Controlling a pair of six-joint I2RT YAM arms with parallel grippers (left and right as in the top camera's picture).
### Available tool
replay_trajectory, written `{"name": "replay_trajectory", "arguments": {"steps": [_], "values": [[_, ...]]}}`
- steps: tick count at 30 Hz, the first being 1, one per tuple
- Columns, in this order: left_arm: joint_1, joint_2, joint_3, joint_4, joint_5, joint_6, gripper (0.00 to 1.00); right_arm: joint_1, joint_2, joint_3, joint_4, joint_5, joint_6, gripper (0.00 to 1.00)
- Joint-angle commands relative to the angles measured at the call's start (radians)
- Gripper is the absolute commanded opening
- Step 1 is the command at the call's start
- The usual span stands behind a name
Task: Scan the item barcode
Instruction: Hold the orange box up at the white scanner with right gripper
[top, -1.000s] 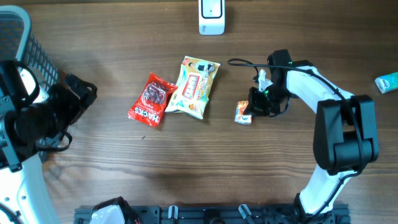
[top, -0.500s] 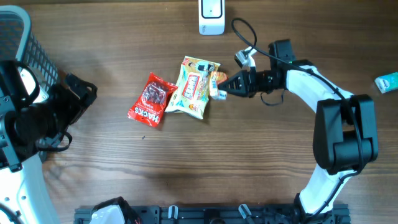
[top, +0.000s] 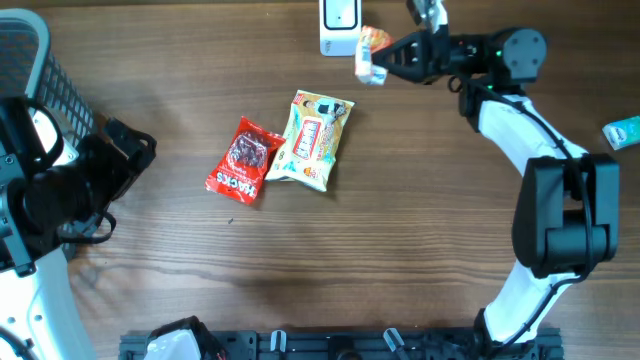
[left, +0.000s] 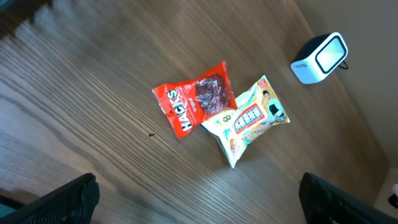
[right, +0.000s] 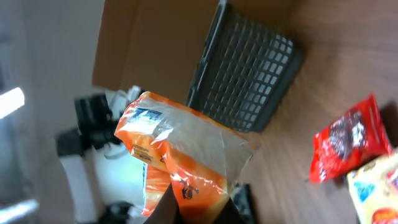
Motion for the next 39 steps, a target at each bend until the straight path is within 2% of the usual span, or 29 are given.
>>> {"name": "replay_trajectory", "arguments": {"steps": [1, 30, 39], "values": [[0.006, 0.000, 0.004, 0.002, -0.006, 0.016, 1.00, -0.003, 0.010, 0.024, -0.034, 0.016, 0.102, 0.04], [0.006, 0.000, 0.004, 0.002, -0.006, 0.016, 1.00, 0.005, 0.010, 0.024, -0.034, 0.005, 0.049, 0.04], [0.006, 0.000, 0.004, 0.002, -0.006, 0.016, 1.00, 0.056, 0.010, 0.024, -0.036, 0.009, -0.143, 0.04]]}}
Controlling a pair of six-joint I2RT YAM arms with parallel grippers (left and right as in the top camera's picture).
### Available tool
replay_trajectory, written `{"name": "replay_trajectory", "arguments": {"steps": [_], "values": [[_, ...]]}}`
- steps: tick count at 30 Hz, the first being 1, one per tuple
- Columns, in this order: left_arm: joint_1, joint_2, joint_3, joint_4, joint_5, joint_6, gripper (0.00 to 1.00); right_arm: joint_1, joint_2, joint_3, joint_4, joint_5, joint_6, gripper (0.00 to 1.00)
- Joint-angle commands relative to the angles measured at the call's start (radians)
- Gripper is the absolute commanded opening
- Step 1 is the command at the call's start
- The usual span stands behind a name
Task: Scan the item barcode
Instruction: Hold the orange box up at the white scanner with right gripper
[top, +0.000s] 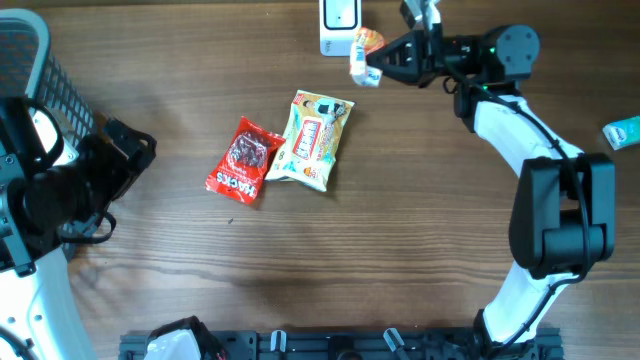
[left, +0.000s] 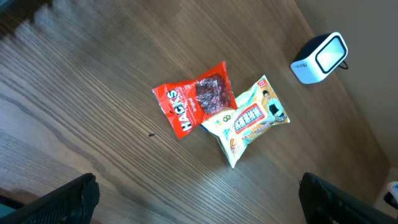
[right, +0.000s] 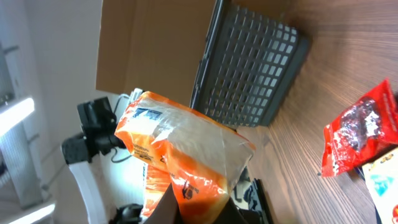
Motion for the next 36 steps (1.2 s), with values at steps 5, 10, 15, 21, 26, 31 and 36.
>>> {"name": "replay_trajectory", "arguments": {"steps": [5, 10, 15, 21, 26, 31, 36], "values": [[0.006, 0.000, 0.004, 0.002, -0.006, 0.016, 1.00, 0.018, 0.010, 0.023, -0.075, -0.047, -0.289, 0.04], [0.006, 0.000, 0.004, 0.002, -0.006, 0.016, 1.00, 0.018, 0.010, 0.022, -0.309, -0.009, -0.489, 0.04], [0.006, 0.000, 0.004, 0.002, -0.006, 0.016, 1.00, 0.013, 0.010, 0.022, -0.320, 0.045, -0.496, 0.05], [0.006, 0.000, 0.004, 0.002, -0.006, 0.016, 1.00, -0.009, 0.010, 0.023, -0.323, 0.180, -0.500, 0.05], [0.006, 0.000, 0.004, 0.002, -0.006, 0.016, 1.00, -0.037, 0.010, 0.023, -0.533, 0.401, -0.715, 0.05], [0.006, 0.000, 0.004, 0.002, -0.006, 0.016, 1.00, -0.050, 0.010, 0.044, -0.989, 0.703, -1.050, 0.05], [0.006, 0.000, 0.004, 0.002, -0.006, 0.016, 1.00, -0.022, 0.008, 0.207, -1.514, 1.241, -1.419, 0.05]]}}
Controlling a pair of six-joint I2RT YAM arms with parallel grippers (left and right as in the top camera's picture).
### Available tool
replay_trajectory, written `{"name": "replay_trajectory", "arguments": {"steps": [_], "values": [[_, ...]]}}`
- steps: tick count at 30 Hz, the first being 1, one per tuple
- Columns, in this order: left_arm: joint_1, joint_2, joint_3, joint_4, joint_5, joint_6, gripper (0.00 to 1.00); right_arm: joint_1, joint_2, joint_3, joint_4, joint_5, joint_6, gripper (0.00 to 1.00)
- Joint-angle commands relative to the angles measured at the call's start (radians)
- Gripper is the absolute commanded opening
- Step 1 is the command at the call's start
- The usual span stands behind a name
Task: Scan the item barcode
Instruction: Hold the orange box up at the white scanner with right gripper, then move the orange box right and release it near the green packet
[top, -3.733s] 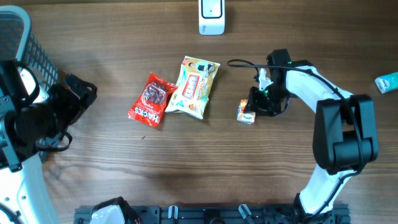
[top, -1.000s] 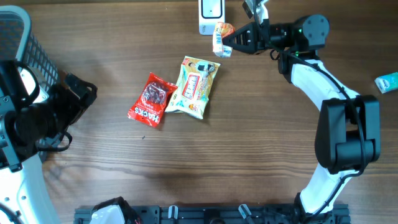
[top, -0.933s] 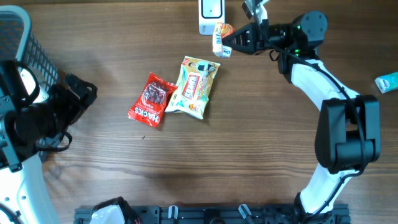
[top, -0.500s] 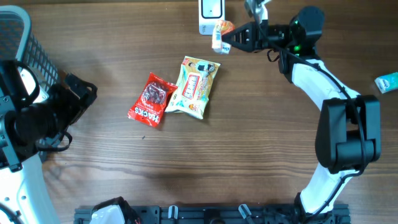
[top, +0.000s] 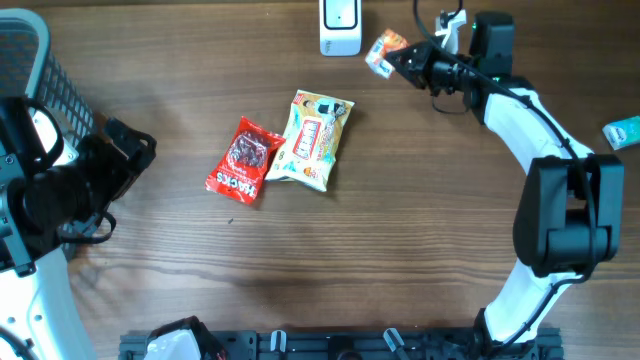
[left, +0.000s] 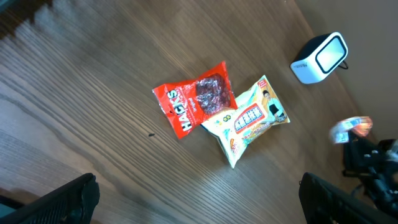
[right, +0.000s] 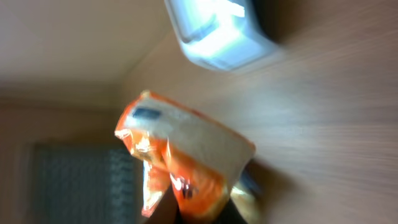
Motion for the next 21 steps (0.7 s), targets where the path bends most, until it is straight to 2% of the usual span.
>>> {"name": "replay_trajectory", "arguments": {"steps": [1, 4, 9, 12, 13, 17, 21], "values": [[0.006, 0.000, 0.004, 0.002, -0.006, 0.016, 1.00, 0.045, 0.005, 0.168, -0.279, 0.646, -0.409, 0.05], [0.006, 0.000, 0.004, 0.002, -0.006, 0.016, 1.00, 0.102, 0.005, 0.255, -0.391, 0.978, -0.571, 0.05], [0.006, 0.000, 0.004, 0.002, -0.006, 0.016, 1.00, 0.232, 0.012, 0.269, -0.290, 1.304, -0.768, 0.05], [0.006, 0.000, 0.004, 0.002, -0.006, 0.016, 1.00, 0.341, 0.040, 0.269, -0.101, 1.440, -0.980, 0.04], [0.006, 0.000, 0.004, 0.002, -0.006, 0.016, 1.00, 0.382, 0.062, 0.269, 0.018, 1.489, -1.084, 0.05], [0.006, 0.000, 0.004, 0.002, -0.006, 0.016, 1.00, 0.465, 0.177, 0.269, 0.404, 1.503, -1.479, 0.05], [0.006, 0.000, 0.004, 0.002, -0.006, 0.016, 1.00, 0.493, 0.311, 0.269, 0.644, 1.487, -1.714, 0.05]]}}
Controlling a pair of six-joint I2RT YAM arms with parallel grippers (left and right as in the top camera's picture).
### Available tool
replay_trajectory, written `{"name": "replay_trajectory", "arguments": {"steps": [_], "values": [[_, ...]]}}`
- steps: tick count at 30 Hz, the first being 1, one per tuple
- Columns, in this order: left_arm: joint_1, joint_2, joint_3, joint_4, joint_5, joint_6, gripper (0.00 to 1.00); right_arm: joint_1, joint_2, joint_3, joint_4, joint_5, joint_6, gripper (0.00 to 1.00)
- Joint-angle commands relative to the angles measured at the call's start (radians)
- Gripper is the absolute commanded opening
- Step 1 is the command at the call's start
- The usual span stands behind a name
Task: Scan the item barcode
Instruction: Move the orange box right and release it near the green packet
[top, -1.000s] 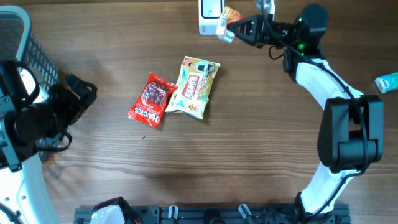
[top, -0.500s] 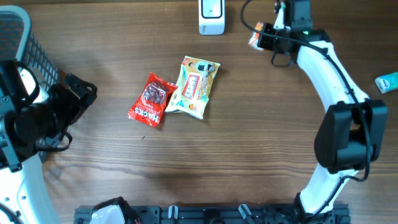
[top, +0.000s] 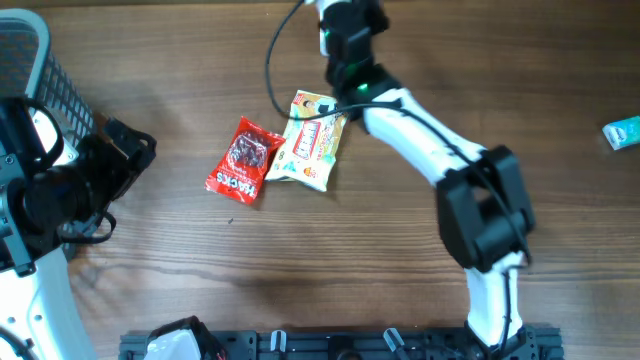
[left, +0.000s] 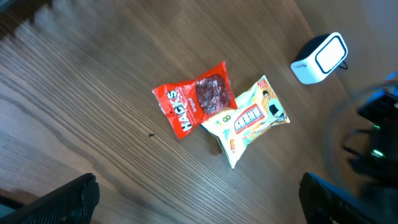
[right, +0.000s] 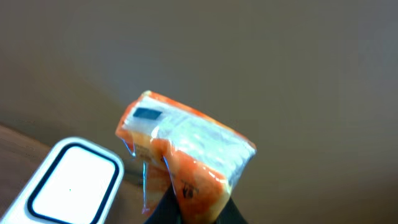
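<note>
My right gripper (right: 196, 200) is shut on an orange and clear snack packet (right: 186, 146), held up in the air. The white barcode scanner (right: 69, 186) lies just left of and below the packet in the right wrist view, its window facing up. From overhead, the right arm (top: 352, 45) reaches over the table's far edge and covers the scanner. The scanner (left: 319, 57) also shows in the left wrist view. My left gripper (left: 199, 182) hangs open and empty high above the table's left side.
A red Hacks bag (top: 243, 160) and a yellow-green snack packet (top: 315, 140) lie side by side mid-table. A dark mesh basket (top: 45, 75) stands at the far left. A teal item (top: 622, 132) lies at the right edge.
My right gripper has moved left with the orange packet, from the right of the scanner to directly over it. The left arm and the two packets on the table have not moved.
My right gripper held the orange packet just right of the scanner, then closer to it. Later the packet was a little further right and turned. Now it is held right by the scanner's window. The left gripper stayed open throughout.
</note>
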Motion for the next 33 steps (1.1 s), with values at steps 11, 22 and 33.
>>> {"name": "replay_trajectory", "arguments": {"steps": [11, 22, 33], "values": [[0.006, 0.000, 0.004, 0.003, -0.006, 0.016, 1.00, -0.006, 0.208, 0.003, 0.132, -0.022, -0.319, 0.05], [0.006, 0.000, 0.004, 0.003, -0.006, 0.016, 1.00, -0.257, 0.208, 0.003, 0.245, 0.487, -0.226, 0.04], [0.006, 0.000, 0.004, 0.003, -0.006, 0.016, 1.00, -0.695, 0.208, -0.087, 0.102, 0.806, -0.107, 0.04]]}}
